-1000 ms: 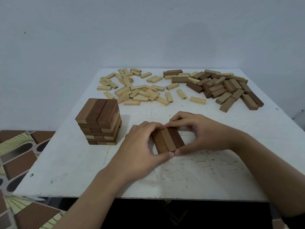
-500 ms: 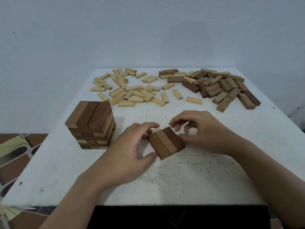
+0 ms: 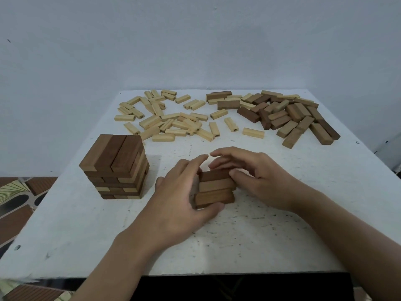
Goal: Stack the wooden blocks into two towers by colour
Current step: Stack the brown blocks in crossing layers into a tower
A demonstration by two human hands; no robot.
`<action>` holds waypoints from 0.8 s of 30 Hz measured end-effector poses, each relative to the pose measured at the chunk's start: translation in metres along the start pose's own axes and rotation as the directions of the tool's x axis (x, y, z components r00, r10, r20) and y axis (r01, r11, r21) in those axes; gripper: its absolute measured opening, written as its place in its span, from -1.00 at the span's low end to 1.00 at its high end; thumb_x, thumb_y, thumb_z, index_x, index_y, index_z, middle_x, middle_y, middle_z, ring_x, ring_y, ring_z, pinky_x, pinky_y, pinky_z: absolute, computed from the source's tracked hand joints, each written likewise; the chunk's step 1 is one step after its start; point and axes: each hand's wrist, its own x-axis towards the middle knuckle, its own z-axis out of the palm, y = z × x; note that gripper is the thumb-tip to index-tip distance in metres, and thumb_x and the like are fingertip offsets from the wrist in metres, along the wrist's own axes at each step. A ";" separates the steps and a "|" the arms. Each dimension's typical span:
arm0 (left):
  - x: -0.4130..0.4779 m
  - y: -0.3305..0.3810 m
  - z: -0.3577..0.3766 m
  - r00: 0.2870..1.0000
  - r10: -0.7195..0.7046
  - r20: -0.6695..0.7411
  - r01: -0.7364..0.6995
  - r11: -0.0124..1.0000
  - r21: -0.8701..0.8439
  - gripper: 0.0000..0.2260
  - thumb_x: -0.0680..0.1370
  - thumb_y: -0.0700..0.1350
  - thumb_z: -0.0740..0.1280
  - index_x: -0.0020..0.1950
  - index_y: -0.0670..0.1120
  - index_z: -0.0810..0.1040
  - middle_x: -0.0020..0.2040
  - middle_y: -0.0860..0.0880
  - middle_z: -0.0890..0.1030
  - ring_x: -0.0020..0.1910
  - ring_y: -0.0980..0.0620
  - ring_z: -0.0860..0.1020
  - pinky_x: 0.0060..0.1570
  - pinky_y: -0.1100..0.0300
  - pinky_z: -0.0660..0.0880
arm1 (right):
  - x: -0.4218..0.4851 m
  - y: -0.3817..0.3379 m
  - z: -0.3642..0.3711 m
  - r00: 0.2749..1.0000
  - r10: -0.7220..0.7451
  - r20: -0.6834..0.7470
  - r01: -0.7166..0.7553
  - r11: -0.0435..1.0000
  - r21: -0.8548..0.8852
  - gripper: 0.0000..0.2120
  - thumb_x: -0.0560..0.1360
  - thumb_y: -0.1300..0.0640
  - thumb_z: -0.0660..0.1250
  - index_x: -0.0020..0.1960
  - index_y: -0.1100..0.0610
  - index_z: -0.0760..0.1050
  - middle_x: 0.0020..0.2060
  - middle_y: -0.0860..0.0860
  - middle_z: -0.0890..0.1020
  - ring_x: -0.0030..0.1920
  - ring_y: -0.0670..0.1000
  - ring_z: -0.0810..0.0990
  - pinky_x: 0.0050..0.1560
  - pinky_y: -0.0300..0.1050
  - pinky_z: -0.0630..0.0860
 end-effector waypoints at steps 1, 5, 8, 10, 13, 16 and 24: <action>0.000 -0.002 0.002 1.000 -0.012 -0.006 0.012 1.000 0.007 -0.23 0.40 0.36 0.42 0.53 0.32 0.16 0.22 0.29 0.35 0.21 0.10 0.42 0.26 -0.05 0.43 | -0.001 0.000 -0.001 1.000 -0.013 0.005 0.013 1.000 -0.023 -0.60 0.62 0.32 0.22 0.41 0.06 0.48 0.18 -0.12 0.64 0.27 -0.15 0.57 0.27 -0.21 0.52; -0.001 -0.004 0.004 0.999 -0.045 -0.017 0.046 0.999 0.023 -0.25 0.39 0.46 0.36 0.51 0.30 0.23 0.22 0.27 0.31 0.25 0.00 0.43 0.20 -0.04 0.49 | -0.004 0.004 -0.010 0.998 -0.033 0.059 0.045 0.977 -0.207 -0.49 0.51 -0.09 0.42 0.43 -0.03 0.45 0.25 -0.20 0.56 0.35 -0.10 0.47 0.33 -0.07 0.44; -0.001 -0.006 0.006 0.999 -0.043 -0.030 0.043 0.999 0.025 -0.25 0.37 0.49 0.39 0.50 0.28 0.29 0.19 0.26 0.31 0.21 0.05 0.44 0.20 0.00 0.48 | -0.005 0.010 -0.014 0.994 -0.037 0.107 0.064 0.963 -0.263 -0.39 0.44 -0.18 0.48 0.42 -0.03 0.45 0.26 -0.19 0.53 0.34 -0.05 0.47 0.31 0.02 0.46; -0.001 -0.008 0.004 0.999 -0.044 -0.031 0.044 0.999 0.016 -0.18 0.31 0.52 0.40 0.50 0.28 0.31 0.17 0.28 0.31 0.19 0.08 0.45 0.18 0.03 0.49 | -0.005 0.012 -0.015 0.993 -0.059 0.106 0.083 0.967 -0.242 -0.43 0.45 -0.15 0.50 0.39 0.01 0.48 0.24 -0.14 0.55 0.31 -0.01 0.50 0.28 0.06 0.48; -0.003 -0.011 -0.001 1.000 -0.020 -0.001 0.020 1.000 -0.003 -0.14 0.30 0.47 0.45 0.53 0.27 0.28 0.15 0.34 0.30 0.19 0.18 0.42 0.18 0.13 0.45 | -0.005 0.014 -0.017 0.992 -0.071 0.100 0.091 0.974 -0.208 -0.45 0.46 -0.07 0.51 0.38 0.06 0.50 0.25 -0.09 0.56 0.31 0.00 0.52 0.29 0.03 0.49; -0.005 -0.012 -0.008 1.000 0.014 0.023 -0.014 1.000 -0.019 -0.24 0.41 0.23 0.54 0.55 0.24 0.29 0.14 0.33 0.36 0.18 0.28 0.41 0.11 0.33 0.37 | -0.004 0.013 -0.020 0.993 -0.038 0.112 0.058 0.982 -0.179 -0.44 0.45 -0.07 0.53 0.39 0.02 0.48 0.28 -0.11 0.53 0.34 -0.04 0.50 0.33 -0.12 0.46; -0.008 -0.014 -0.010 1.000 0.000 -0.015 -0.001 0.998 -0.067 -0.32 0.43 0.14 0.54 0.51 0.23 0.37 0.09 0.26 0.45 0.18 0.27 0.44 0.03 0.46 0.31 | -0.003 0.016 -0.019 0.994 -0.103 0.025 0.106 0.973 -0.206 -0.61 0.48 0.13 0.54 0.28 0.12 0.58 0.10 -0.08 0.61 0.16 0.00 0.59 0.16 -0.14 0.53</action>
